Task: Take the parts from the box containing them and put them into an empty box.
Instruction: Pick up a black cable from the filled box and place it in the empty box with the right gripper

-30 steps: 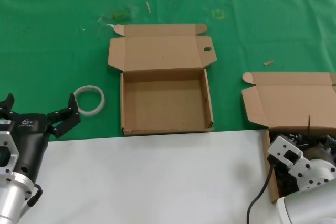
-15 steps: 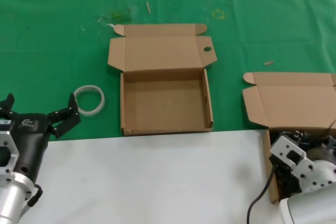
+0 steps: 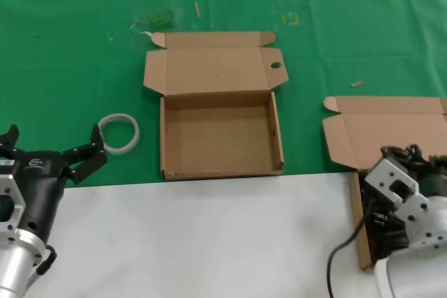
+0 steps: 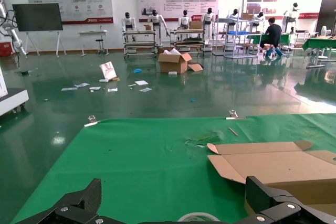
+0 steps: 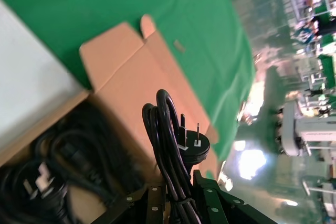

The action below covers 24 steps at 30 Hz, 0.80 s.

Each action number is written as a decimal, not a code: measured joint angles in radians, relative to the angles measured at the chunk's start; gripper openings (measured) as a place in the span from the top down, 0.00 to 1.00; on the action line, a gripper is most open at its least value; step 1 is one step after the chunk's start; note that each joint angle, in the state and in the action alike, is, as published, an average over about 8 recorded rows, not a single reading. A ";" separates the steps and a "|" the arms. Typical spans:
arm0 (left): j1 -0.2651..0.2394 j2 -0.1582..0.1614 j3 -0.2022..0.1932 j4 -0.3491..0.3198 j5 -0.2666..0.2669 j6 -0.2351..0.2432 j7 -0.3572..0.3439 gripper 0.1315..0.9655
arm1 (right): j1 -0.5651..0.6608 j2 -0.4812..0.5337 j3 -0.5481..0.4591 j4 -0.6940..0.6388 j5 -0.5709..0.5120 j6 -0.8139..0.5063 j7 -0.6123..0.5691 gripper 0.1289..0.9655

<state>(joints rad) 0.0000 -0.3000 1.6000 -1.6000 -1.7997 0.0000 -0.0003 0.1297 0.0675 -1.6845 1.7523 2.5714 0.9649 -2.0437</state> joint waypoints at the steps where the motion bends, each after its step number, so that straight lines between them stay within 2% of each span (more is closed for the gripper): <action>1: 0.000 0.000 0.000 0.000 0.000 0.000 0.000 0.00 | 0.004 0.000 -0.011 0.008 -0.004 0.002 0.006 0.88; 8: 0.000 0.000 0.000 0.000 0.000 0.000 0.000 0.00 | 0.065 0.000 -0.110 -0.032 -0.018 -0.038 0.073 0.88; 24: 0.000 0.000 0.000 0.000 0.000 0.000 0.000 0.00 | 0.268 0.000 -0.395 -0.321 0.011 -0.257 0.285 0.89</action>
<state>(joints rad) 0.0000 -0.3000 1.6000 -1.6000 -1.7997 0.0000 -0.0003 0.3982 0.0679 -2.0798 1.4312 2.5823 0.7084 -1.7584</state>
